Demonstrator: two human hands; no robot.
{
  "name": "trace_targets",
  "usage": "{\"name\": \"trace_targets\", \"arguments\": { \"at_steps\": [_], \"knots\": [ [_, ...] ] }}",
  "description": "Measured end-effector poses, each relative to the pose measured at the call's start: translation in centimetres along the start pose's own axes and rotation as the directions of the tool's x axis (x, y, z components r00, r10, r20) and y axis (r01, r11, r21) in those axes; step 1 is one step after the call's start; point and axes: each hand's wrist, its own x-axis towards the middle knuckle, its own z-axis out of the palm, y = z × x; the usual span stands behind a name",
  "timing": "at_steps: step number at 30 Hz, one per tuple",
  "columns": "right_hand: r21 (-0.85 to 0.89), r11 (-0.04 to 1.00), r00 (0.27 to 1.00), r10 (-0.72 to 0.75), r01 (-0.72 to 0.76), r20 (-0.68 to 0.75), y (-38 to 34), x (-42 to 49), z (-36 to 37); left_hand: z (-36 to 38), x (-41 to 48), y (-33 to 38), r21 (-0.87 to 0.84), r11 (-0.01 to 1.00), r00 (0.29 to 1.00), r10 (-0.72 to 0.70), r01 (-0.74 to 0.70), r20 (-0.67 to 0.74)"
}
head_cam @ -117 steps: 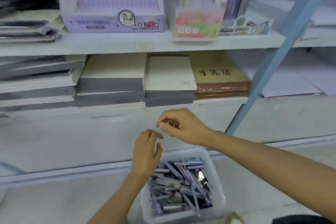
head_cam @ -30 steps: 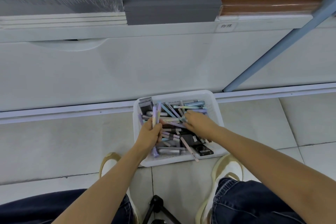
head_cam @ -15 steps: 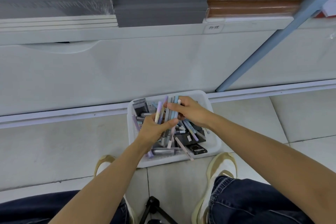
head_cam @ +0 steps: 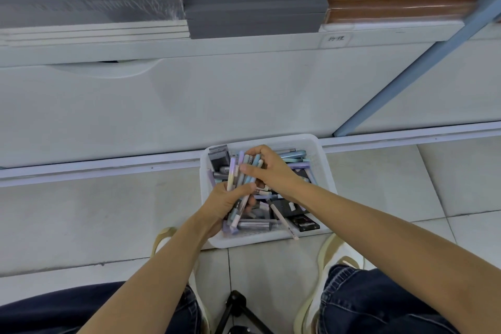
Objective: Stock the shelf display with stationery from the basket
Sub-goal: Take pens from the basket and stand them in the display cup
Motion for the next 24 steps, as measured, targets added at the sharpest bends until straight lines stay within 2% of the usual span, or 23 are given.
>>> {"name": "trace_targets", "arguments": {
  "at_steps": [4, 6, 8, 11, 15, 17, 20, 24],
  "knots": [
    [-0.082, 0.996, 0.997, 0.024, -0.018, 0.075, -0.5, 1.2, 0.7, -2.1, -0.5, 0.3, 0.078, 0.994, 0.997, 0.078, -0.076, -0.029],
    [-0.066, 0.998, 0.999, 0.026, -0.024, 0.037, -0.4, 2.0, 0.9, -3.2, -0.6, 0.5, 0.075, 0.989, 0.983, 0.135, -0.127, -0.12],
    [-0.239, 0.971, 0.999, -0.017, 0.006, -0.044, 0.4, 2.8, 0.8, -4.5, -0.4, 0.4, 0.047, 0.984, 0.951, 0.18, -0.174, -0.252],
    [-0.596, 0.802, 0.993, -0.102, 0.051, -0.052, 2.3, 3.6, 0.6, -5.8, -0.4, 0.2, 0.015, 0.984, 0.928, 0.173, -0.178, -0.33],
    [-0.788, 0.605, 0.988, -0.153, 0.113, 0.024, 3.9, 3.8, 1.6, -5.7, -0.5, -0.1, 0.029, 0.987, 0.941, 0.157, -0.155, -0.299],
    [-0.818, 0.564, 0.985, -0.169, 0.115, 0.022, 4.3, 3.8, 2.1, -5.4, -0.5, -0.2, 0.091, 0.985, 0.939, 0.166, -0.146, -0.3],
    [-0.805, 0.566, 0.976, -0.205, 0.176, 0.068, 4.3, 3.6, 1.8, -4.8, -0.1, -0.3, 0.135, 0.98, 0.932, 0.181, -0.145, -0.313],
    [-0.642, 0.715, 0.96, -0.21, 0.279, 0.184, 3.2, 2.6, -0.1, -3.1, 0.9, 0.1, 0.143, 0.968, 0.92, 0.244, -0.208, -0.308]
  ]
}}
